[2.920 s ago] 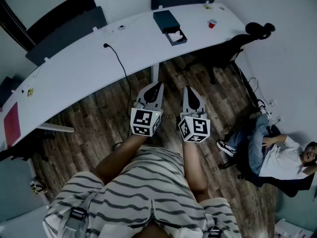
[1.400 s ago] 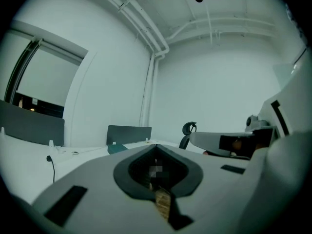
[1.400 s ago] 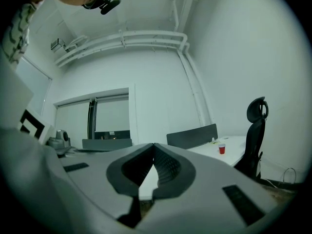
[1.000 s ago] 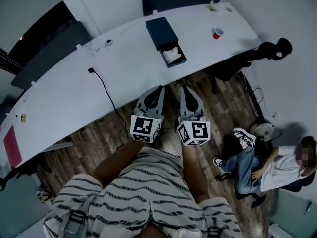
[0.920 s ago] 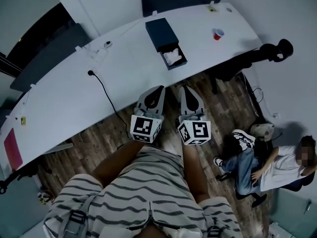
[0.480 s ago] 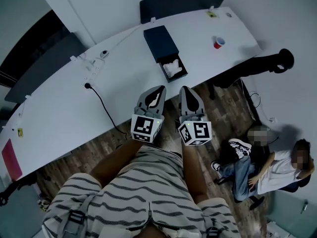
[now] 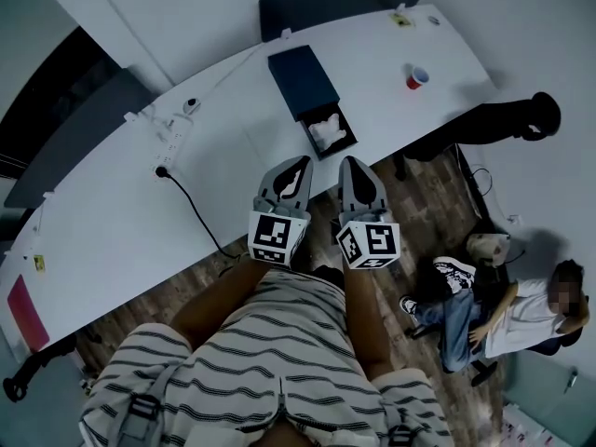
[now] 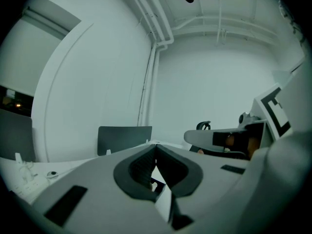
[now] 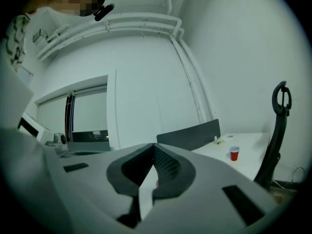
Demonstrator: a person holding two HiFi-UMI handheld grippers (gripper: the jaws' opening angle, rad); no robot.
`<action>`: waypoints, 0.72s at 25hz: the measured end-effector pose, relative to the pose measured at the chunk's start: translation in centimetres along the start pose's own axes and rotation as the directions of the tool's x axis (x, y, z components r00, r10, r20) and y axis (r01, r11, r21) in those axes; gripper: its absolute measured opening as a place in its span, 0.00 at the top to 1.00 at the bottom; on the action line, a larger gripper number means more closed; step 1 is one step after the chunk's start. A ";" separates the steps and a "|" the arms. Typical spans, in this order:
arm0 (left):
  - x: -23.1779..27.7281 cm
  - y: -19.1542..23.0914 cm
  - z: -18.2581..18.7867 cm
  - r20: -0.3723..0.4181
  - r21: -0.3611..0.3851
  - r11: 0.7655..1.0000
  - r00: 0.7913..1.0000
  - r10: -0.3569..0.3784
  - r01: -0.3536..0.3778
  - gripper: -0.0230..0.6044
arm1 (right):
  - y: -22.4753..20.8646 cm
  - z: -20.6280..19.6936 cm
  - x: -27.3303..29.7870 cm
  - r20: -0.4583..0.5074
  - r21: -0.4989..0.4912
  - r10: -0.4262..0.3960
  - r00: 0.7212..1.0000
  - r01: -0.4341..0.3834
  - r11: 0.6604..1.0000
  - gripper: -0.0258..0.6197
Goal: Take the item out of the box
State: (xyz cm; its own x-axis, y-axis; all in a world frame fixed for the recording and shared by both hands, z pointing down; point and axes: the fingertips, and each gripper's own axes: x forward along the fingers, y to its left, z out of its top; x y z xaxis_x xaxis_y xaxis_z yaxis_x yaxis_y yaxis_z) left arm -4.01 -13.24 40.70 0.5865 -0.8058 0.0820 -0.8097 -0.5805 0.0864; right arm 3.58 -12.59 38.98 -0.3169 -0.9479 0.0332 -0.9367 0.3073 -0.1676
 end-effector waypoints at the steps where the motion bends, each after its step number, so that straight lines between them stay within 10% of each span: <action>1: 0.2 0.1 -0.1 -0.002 0.003 1.000 1.000 0.000 0.000 0.92 | -0.1 -0.3 0.2 -0.006 0.001 -0.001 1.000 0.001 1.000 0.93; 18: 3.1 -0.1 -2.6 -0.080 -0.030 0.994 0.992 0.100 -0.103 0.92 | -3.9 -1.8 2.8 -0.092 0.017 0.041 0.995 -0.039 0.999 0.93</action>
State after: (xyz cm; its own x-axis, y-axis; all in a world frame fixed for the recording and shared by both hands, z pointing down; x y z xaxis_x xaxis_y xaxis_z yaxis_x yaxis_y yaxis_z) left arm -2.06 -15.42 43.54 0.5024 -0.8479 0.1693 -0.8646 -0.4910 0.1068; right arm 6.08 -16.30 41.49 -0.3669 -0.9229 0.1164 -0.9209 0.3426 -0.1858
